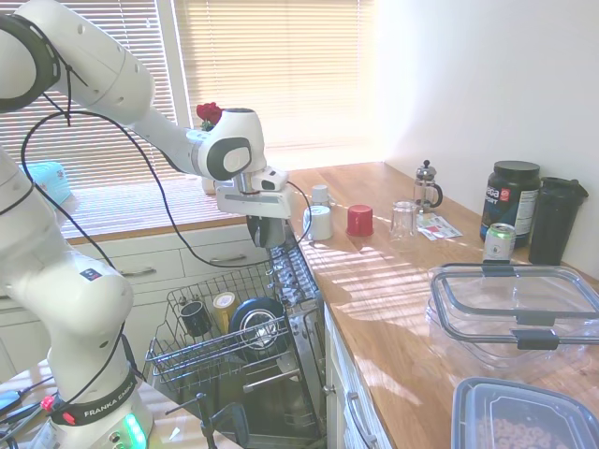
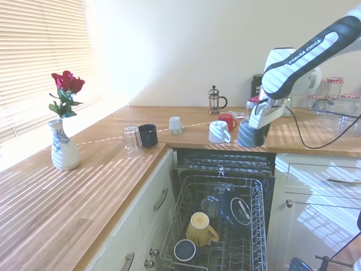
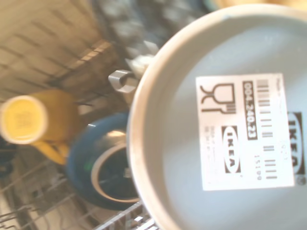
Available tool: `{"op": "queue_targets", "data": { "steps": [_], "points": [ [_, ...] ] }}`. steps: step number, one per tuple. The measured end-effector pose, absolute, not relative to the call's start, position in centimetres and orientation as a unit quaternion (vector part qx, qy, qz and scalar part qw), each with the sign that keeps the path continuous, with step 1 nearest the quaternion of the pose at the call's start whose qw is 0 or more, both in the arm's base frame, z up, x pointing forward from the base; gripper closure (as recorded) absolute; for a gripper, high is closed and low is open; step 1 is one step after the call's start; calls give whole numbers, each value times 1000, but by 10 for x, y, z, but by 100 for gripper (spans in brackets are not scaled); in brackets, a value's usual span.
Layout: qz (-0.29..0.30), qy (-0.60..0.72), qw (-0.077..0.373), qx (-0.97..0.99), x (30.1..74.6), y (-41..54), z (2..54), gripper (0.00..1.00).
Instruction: Unload the mug from the dish rack
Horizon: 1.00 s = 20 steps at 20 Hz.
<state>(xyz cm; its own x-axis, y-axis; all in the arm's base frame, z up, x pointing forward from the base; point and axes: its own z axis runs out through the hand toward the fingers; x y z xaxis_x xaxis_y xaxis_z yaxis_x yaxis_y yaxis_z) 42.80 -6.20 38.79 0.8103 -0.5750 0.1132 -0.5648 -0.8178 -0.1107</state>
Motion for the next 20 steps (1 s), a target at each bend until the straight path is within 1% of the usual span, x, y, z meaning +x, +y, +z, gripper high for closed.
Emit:
{"op": "queue_targets", "data": {
  "steps": [3, 12, 19, 20],
  "points": [
    [-61, 320, 34, -945, 445, -83, 378, 100],
    [-30, 330, 20, -943, 526, -103, 376, 100],
    [-8, 343, 5, -939, 571, -129, 352, 100],
    [-8, 344, 3, -939, 576, -131, 351, 0]
  ]
}}
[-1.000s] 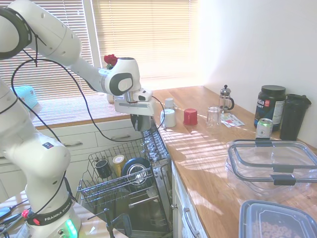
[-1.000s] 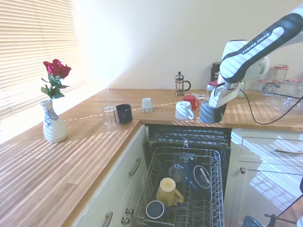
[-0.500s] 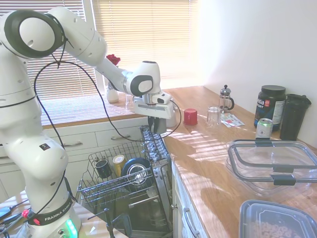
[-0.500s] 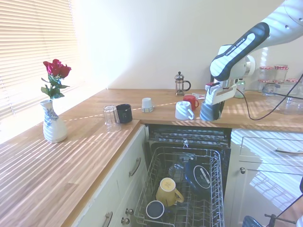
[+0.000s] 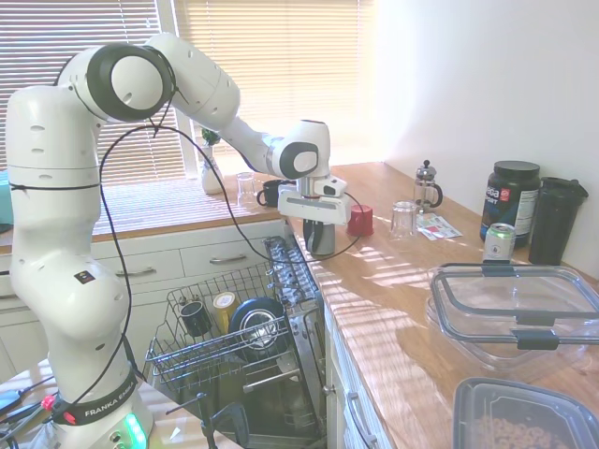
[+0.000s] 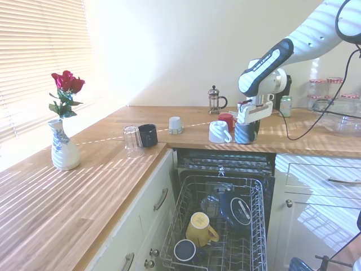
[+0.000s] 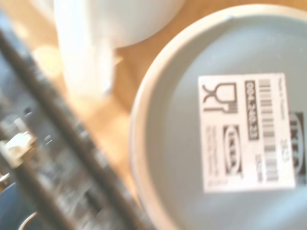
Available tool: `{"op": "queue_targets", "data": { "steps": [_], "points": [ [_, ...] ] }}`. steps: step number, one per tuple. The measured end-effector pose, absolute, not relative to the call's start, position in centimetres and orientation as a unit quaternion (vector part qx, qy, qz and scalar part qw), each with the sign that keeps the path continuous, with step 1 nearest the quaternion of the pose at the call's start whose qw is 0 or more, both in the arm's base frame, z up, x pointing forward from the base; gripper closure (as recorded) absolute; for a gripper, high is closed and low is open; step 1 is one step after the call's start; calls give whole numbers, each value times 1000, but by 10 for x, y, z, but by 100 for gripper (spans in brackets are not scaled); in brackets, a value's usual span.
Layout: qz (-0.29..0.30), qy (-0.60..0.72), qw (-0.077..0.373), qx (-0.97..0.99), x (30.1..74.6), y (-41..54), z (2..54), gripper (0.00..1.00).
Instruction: Unload the mug from the dish rack
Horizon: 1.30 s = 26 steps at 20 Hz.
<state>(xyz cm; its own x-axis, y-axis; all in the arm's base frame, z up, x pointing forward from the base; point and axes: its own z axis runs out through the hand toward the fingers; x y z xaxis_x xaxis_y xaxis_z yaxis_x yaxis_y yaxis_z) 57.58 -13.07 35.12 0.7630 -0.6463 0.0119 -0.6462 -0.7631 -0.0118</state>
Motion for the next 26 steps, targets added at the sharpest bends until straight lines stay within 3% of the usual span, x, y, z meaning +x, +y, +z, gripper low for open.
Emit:
{"op": "queue_targets", "data": {
  "steps": [19, 26],
  "points": [
    [-7, 354, -1, -935, 586, -130, 339, 0],
    [-26, 354, -26, -935, 518, -99, 337, 0]
  ]
}}
